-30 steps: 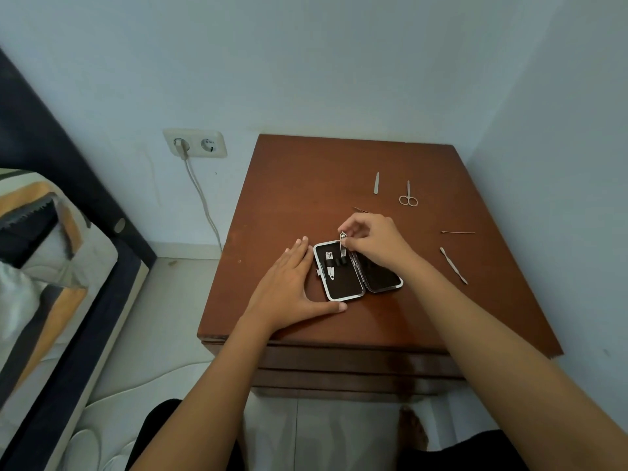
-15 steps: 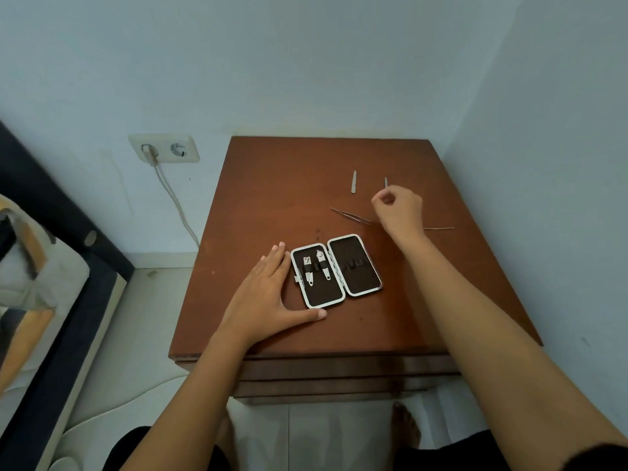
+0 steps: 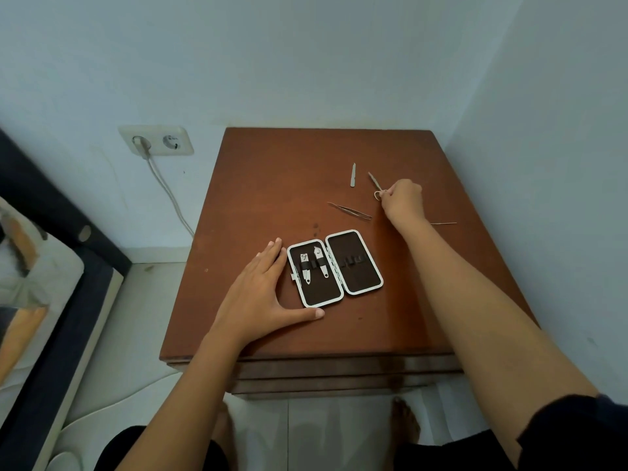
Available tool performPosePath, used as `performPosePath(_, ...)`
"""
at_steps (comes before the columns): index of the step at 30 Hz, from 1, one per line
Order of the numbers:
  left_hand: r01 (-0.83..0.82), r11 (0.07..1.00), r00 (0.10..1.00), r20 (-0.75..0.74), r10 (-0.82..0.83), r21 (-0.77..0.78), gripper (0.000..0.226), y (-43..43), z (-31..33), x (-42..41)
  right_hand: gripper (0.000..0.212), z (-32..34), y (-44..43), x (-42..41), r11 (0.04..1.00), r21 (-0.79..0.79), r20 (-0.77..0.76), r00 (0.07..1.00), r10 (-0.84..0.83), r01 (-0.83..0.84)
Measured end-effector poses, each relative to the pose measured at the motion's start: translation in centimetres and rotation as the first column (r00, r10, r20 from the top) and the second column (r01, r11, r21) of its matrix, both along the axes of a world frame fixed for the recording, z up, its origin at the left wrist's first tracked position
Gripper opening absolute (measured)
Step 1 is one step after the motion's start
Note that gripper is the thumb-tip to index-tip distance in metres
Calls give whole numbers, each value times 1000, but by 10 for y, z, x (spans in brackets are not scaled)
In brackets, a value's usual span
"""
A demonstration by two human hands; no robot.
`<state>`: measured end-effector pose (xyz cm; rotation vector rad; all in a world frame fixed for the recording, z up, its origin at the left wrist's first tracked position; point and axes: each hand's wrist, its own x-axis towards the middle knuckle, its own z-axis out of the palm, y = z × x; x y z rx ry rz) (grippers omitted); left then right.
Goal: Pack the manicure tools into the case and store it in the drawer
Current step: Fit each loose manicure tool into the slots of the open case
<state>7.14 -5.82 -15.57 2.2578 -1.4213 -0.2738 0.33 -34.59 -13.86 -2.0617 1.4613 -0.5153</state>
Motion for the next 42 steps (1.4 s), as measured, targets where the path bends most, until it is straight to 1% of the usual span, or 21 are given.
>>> performPosePath(3,-5,1000,1000,-16,5,4,125,1,1,-1,31,8,16,-9,991,31,-25,991,132,-131)
performPosePath(4,-8,1000,1000,-20,8,7,125,1,1,-1,30,12,26,-14,982,24,-7,982,189,-189)
performPosePath(6,-14,1000,1000,-12,14,12,124,1,3,-2,23,21,52,-24,962,-1,60,960,272,-272)
performPosePath(9,-28,999,1000,3,28,16,123,1,5,-4,17,27,94,-40,938,-14,142,928,345,-347)
performPosePath(12,-32,999,999,-8,32,21,125,3,6,-6,20,24,132,-60,918,-5,178,903,391,-397)
performPosePath(14,-32,999,999,-22,32,22,128,4,6,-6,19,21,151,-74,909,2,177,895,410,-417)
performPosePath(16,-27,999,999,-25,27,27,129,4,7,-6,17,15,166,-85,904,0,154,893,423,-428)
performPosePath(20,-5,1000,1000,-15,5,24,122,4,5,-6,16,10,182,-95,891,-8,82,887,454,-454)
performPosePath(23,6,1000,1000,1,-6,21,120,4,2,-4,15,11,185,-91,885,9,24,885,465,-465)
performPosePath(27,27,1000,999,18,-27,3,117,4,1,-2,18,13,186,-80,897,45,-21,898,440,-439)
performPosePath(32,33,999,999,34,-32,0,116,4,-2,1,23,16,189,-71,906,-4,-115,900,420,-424)
performPosePath(37,35,999,998,51,-35,-8,114,4,-4,2,24,21,191,-73,922,-4,-130,915,383,-386)
performPosePath(42,36,999,998,61,-36,0,113,4,-6,3,24,24,195,-71,927,49,-139,916,376,-372)
